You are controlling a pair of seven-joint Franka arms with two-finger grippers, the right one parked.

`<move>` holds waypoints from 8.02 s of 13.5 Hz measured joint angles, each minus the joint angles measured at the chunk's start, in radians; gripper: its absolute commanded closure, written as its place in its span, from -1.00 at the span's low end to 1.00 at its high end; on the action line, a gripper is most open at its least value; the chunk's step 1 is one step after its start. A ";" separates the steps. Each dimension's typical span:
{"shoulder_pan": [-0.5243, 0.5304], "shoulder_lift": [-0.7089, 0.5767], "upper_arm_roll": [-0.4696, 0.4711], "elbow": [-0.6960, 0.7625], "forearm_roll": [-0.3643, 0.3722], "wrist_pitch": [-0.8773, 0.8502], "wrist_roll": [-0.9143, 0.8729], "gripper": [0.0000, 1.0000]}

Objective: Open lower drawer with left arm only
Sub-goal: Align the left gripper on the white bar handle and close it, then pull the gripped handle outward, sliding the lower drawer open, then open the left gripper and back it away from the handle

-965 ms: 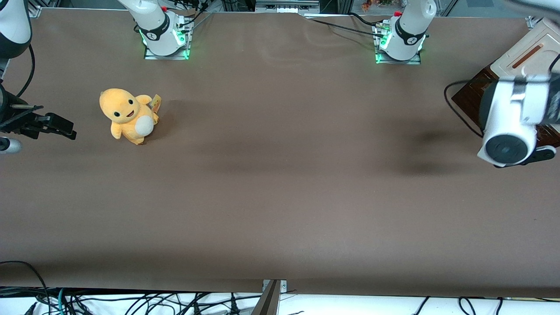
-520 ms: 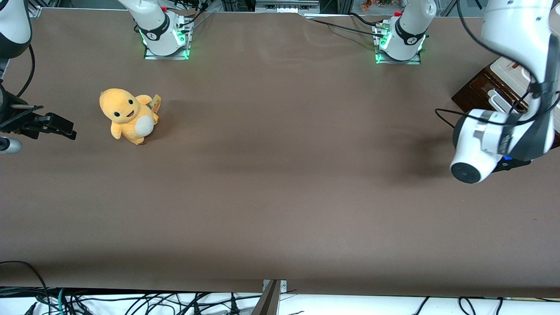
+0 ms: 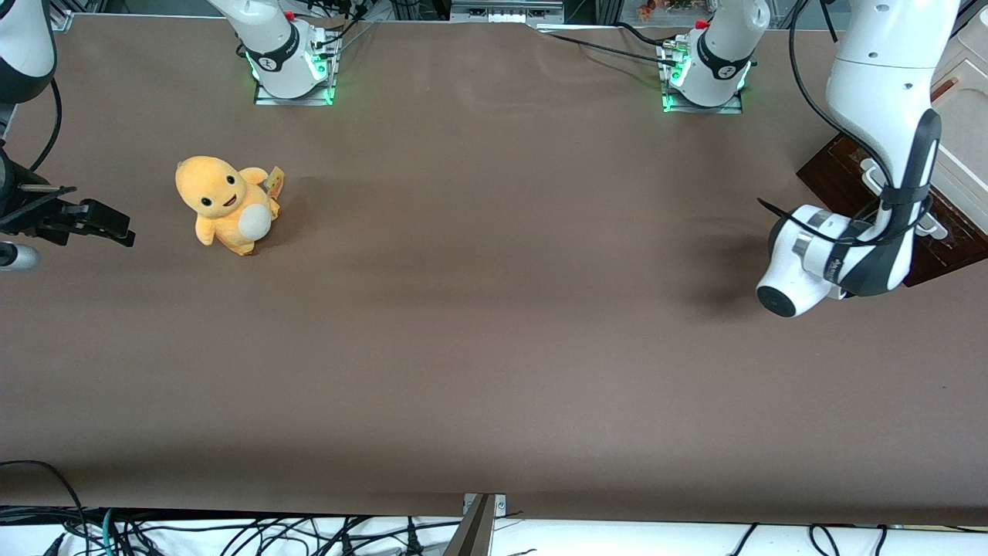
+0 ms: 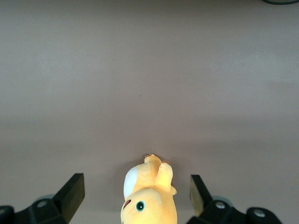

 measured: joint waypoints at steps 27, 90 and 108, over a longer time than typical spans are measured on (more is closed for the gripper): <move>0.055 0.046 -0.003 -0.081 0.057 0.036 -0.176 1.00; -0.158 0.080 -0.016 0.009 -0.003 -0.011 -0.185 -1.00; -0.157 -0.009 -0.185 0.187 -0.244 0.007 0.131 -1.00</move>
